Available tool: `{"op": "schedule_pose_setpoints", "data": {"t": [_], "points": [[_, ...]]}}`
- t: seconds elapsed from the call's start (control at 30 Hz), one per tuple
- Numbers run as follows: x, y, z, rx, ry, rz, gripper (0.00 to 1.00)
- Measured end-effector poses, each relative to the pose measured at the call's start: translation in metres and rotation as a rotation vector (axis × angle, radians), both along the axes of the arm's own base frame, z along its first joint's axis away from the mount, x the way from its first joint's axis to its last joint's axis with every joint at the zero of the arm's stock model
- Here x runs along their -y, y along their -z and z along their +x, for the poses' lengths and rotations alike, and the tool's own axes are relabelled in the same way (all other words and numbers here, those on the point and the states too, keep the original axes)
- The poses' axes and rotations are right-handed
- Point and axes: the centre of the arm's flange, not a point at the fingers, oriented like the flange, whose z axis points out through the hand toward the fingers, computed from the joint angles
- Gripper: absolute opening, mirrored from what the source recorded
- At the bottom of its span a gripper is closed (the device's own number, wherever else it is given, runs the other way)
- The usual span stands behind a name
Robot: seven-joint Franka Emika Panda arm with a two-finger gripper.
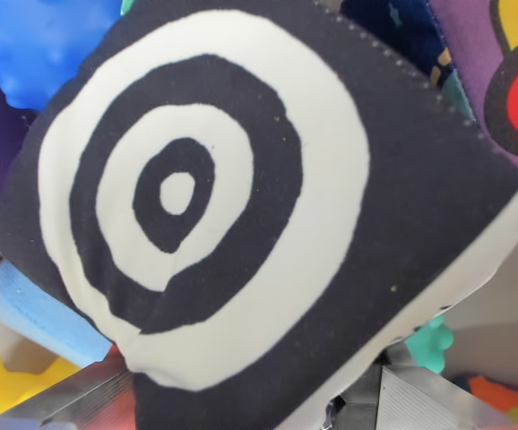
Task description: Pick an object from the bin
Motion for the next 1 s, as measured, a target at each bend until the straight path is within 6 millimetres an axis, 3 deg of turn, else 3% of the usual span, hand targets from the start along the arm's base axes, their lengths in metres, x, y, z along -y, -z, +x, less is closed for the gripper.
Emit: {"op": "schedule_pose_setpoints", "data": {"t": [0.5, 1.0], "points": [[0.000, -0.008, 0.001, 0.002, 0.000, 0.000, 0.00], [0.000, -0.053, 0.001, 0.005, -0.001, -0.002, 0.00]]}}
